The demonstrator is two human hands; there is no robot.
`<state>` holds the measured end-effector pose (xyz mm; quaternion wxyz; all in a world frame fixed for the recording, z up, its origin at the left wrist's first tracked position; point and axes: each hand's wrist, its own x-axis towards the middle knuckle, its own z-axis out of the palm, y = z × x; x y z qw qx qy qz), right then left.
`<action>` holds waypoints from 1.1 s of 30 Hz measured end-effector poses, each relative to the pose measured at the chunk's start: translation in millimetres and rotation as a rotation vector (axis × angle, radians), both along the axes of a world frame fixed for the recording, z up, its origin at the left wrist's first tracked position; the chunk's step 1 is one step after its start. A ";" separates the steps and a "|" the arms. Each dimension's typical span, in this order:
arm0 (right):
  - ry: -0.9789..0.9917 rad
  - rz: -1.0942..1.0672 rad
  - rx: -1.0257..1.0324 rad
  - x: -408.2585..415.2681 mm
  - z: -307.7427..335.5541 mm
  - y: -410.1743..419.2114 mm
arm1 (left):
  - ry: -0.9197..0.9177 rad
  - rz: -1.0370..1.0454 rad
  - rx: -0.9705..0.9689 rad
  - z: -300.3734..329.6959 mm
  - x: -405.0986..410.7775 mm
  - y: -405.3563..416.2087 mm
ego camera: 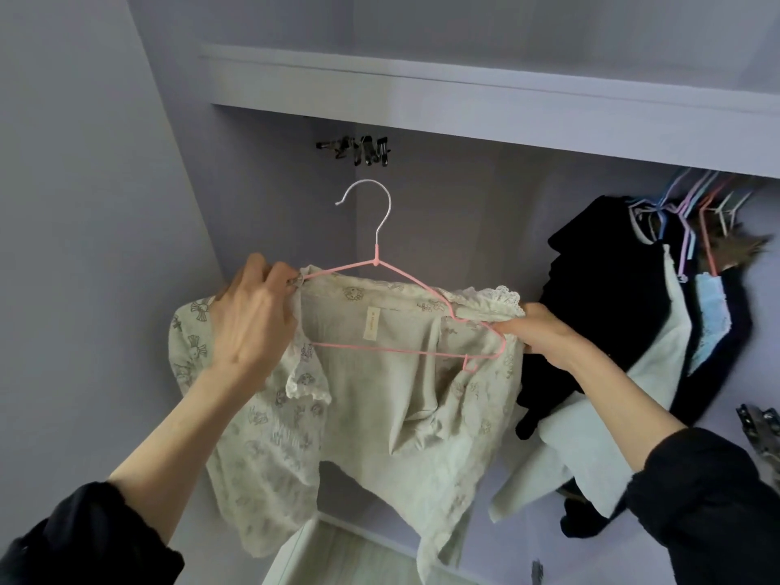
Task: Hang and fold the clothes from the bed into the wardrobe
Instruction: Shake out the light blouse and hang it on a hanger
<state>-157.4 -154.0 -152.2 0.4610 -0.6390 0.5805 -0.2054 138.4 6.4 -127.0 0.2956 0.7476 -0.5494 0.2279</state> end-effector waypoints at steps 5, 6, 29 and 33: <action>-0.009 0.027 0.022 -6.4 -2.8 0.9 | -0.001 0.003 0.056 -7.0 4.1 1.5; -0.026 0.003 -0.002 -7.1 -4.6 0.2 | -0.013 -0.002 0.054 -8.0 4.3 2.4; 0.122 0.458 0.311 2.8 15.4 31.1 | 0.095 0.011 -0.008 -23.0 1.3 -3.4; 0.384 0.256 -0.343 8.6 31.4 28.1 | 0.303 -0.065 -0.070 -23.3 0.1 0.2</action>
